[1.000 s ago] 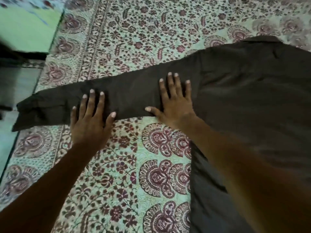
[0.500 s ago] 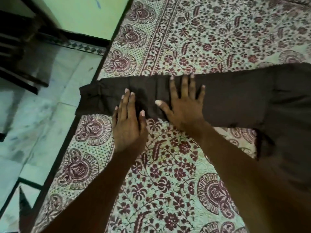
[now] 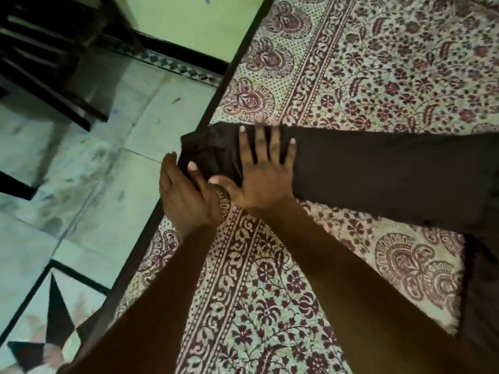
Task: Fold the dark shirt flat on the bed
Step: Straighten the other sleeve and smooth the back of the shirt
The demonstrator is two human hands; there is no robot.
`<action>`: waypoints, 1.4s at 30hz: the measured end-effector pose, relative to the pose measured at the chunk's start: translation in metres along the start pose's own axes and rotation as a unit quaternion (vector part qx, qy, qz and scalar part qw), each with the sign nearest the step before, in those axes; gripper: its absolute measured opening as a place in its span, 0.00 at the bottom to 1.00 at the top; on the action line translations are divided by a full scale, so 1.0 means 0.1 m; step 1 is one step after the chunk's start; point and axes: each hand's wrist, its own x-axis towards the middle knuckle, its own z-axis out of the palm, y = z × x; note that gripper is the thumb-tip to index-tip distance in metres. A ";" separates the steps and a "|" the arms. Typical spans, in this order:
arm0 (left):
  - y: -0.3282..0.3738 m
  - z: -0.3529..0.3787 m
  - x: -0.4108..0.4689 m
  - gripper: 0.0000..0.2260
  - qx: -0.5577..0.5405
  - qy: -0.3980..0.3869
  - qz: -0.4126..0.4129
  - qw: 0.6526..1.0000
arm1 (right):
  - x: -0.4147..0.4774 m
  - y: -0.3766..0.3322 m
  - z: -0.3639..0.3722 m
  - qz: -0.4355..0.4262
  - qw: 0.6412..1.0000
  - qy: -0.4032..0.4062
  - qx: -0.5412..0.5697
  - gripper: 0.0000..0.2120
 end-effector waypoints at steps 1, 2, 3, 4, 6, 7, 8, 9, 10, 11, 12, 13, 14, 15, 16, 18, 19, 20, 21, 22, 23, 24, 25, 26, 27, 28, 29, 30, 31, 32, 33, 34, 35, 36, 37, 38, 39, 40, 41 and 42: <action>0.00 -0.02 0.01 0.21 -0.025 0.011 -0.013 1.000 | 0.03 -0.04 -0.03 -0.035 0.999 -0.004 -0.007 0.53; 0.00 -0.03 0.03 0.20 -0.045 0.018 -0.017 0.999 | 0.07 -0.03 -0.08 -0.059 0.998 -0.004 -0.010 0.51; -0.02 -0.04 0.03 0.19 -0.059 0.020 -0.016 0.998 | 0.09 0.02 -0.10 -0.059 0.998 -0.002 -0.006 0.48; -0.04 -0.05 0.04 0.19 -0.071 0.021 -0.014 0.997 | 0.10 0.07 -0.11 -0.031 1.000 0.003 0.002 0.45; -0.08 -0.06 0.06 0.18 -0.088 0.021 -0.016 0.996 | 0.09 0.15 -0.07 0.067 0.997 0.025 0.016 0.39; -0.10 -0.06 0.07 0.18 -0.094 0.021 -0.017 0.995 | 0.08 0.15 -0.03 0.095 0.995 0.033 0.011 0.37; -0.11 -0.05 0.08 0.18 -0.096 0.020 -0.013 0.995 | 0.09 0.12 0.00 0.093 0.995 0.033 0.002 0.35; -0.12 -0.05 0.08 0.18 -0.095 0.019 -0.008 0.995 | 0.12 0.06 0.02 0.067 0.997 0.026 -0.004 0.34; -0.13 -0.04 0.08 0.17 -0.094 0.019 -0.002 0.995 | 0.17 -0.02 0.04 0.024 1.000 0.019 -0.008 0.33; -0.15 -0.03 0.09 0.17 -0.093 0.021 0.003 0.995 | 0.24 -0.09 0.03 -0.026 1.000 0.012 -0.013 0.32; -0.16 -0.02 0.09 0.17 -0.093 0.021 0.005 0.995 | 0.30 -0.16 0.02 -0.075 0.997 0.002 -0.020 0.32; -0.17 -0.02 0.09 0.17 -0.091 0.018 0.006 0.996 | 0.35 -0.21 -0.01 -0.117 0.993 -0.010 -0.024 0.32; -0.16 -0.02 0.08 0.18 -0.087 0.010 0.007 0.996 | 0.39 -0.22 -0.04 -0.151 0.988 -0.019 -0.025 0.32; -0.14 -0.03 0.08 0.18 -0.076 -0.003 0.016 0.997 | 0.41 -0.19 -0.08 -0.175 0.984 -0.027 -0.021 0.31; -0.11 -0.05 0.08 0.18 -0.054 -0.022 0.040 0.998 | 0.41 -0.13 -0.12 -0.180 0.983 -0.029 -0.006 0.30; -0.06 -0.08 0.04 0.20 0.032 -0.070 0.121 0.990 | 0.31 0.05 -0.19 -0.103 0.994 0.009 0.031 0.29; -0.04 -0.09 0.03 0.21 0.073 -0.088 0.158 0.981 | 0.21 0.15 -0.19 -0.025 0.998 0.037 0.045 0.29; -0.04 -0.07 0.02 0.22 0.103 -0.098 0.180 0.973 | 0.12 0.24 -0.18 0.063 0.995 0.054 0.054 0.29; -0.05 -0.06 0.02 0.22 0.123 -0.102 0.184 0.970 | 0.03 0.29 -0.15 0.138 0.988 0.054 0.050 0.30; -0.05 -0.05 0.02 0.22 0.134 -0.102 0.170 0.971 | -0.04 0.30 -0.10 0.173 0.983 0.045 0.034 0.31; -0.06 -0.04 0.03 0.22 0.140 -0.102 0.149 0.974 | -0.08 0.29 -0.06 0.158 0.987 0.037 0.018 0.31; -0.06 -0.02 0.03 0.22 0.144 -0.103 0.132 0.975 | -0.09 0.28 -0.04 0.099 0.995 0.027 0.007 0.31; -0.05 -0.01 0.04 0.22 0.145 -0.103 0.125 0.976 | -0.05 0.27 -0.06 0.017 1.000 0.012 0.003 0.31; -0.05 -0.02 0.04 0.22 0.147 -0.105 0.127 0.975 | -0.01 0.28 -0.11 -0.067 0.998 -0.010 0.005 0.30; -0.04 -0.02 0.03 0.22 0.149 -0.105 0.134 0.974 | 0.02 0.31 -0.16 -0.138 0.990 -0.029 0.007 0.30; -0.05 -0.03 0.04 0.22 0.150 -0.106 0.141 0.973 | 0.03 0.35 -0.20 -0.181 0.983 -0.040 0.010 0.31; -0.05 -0.03 0.04 0.22 0.152 -0.108 0.147 0.971 | -0.02 0.44 -0.24 -0.181 0.983 -0.034 0.012 0.30; -0.04 -0.04 0.04 0.22 0.156 -0.108 0.151 0.970 | -0.10 0.53 -0.28 -0.140 0.990 -0.017 0.017 0.30; -0.02 -0.04 0.03 0.22 0.164 -0.104 0.153 0.969 | -0.21 0.64 -0.30 -0.067 0.997 0.001 0.030 0.30; 0.00 -0.04 0.02 0.22 0.177 -0.095 0.158 0.967 | -0.34 0.75 -0.30 0.020 0.999 0.013 0.044 0.31; 0.02 -0.05 0.01 0.22 0.193 -0.087 0.172 0.962 | -0.45 0.81 -0.28 0.083 0.996 0.011 0.043 0.33; 0.03 -0.04 0.01 0.24 0.208 -0.088 0.199 0.954 | -0.56 0.86 -0.25 0.098 0.995 -0.006 0.025 0.34; 0.04 -0.04 0.01 0.28 0.220 -0.100 0.237 0.941 | -0.64 0.90 -0.24 0.054 0.998 -0.031 0.002 0.35; 0.06 -0.04 0.02 0.30 0.228 -0.125 0.284 0.923 | -0.70 0.92 -0.24 -0.031 0.998 -0.057 -0.015 0.34; 0.09 -0.04 0.04 0.30 0.237 -0.151 0.327 0.902 | -0.73 0.95 -0.27 -0.127 0.989 -0.075 -0.016 0.33; 0.12 -0.05 0.07 0.27 0.246 -0.166 0.355 0.887 | -0.74 0.98 -0.33 -0.199 0.976 -0.085 -0.001 0.31; 0.16 -0.05 0.09 0.24 0.259 -0.175 0.362 0.878 | -0.76 1.03 -0.41 -0.224 0.971 -0.082 0.022 0.30; 0.22 -0.05 0.11 0.23 0.274 -0.177 0.353 0.877 | -0.79 1.10 -0.46 -0.198 0.978 -0.057 0.043 0.30; 0.33 -0.04 0.10 0.25 0.287 -0.181 0.339 0.877 | -0.82 1.21 -0.49 -0.124 0.991 -0.017 0.054 0.31; 0.46 -0.02 0.08 0.27 0.292 -0.178 0.328 0.881 | -0.86 1.33 -0.52 -0.021 0.998 0.019 0.054 0.32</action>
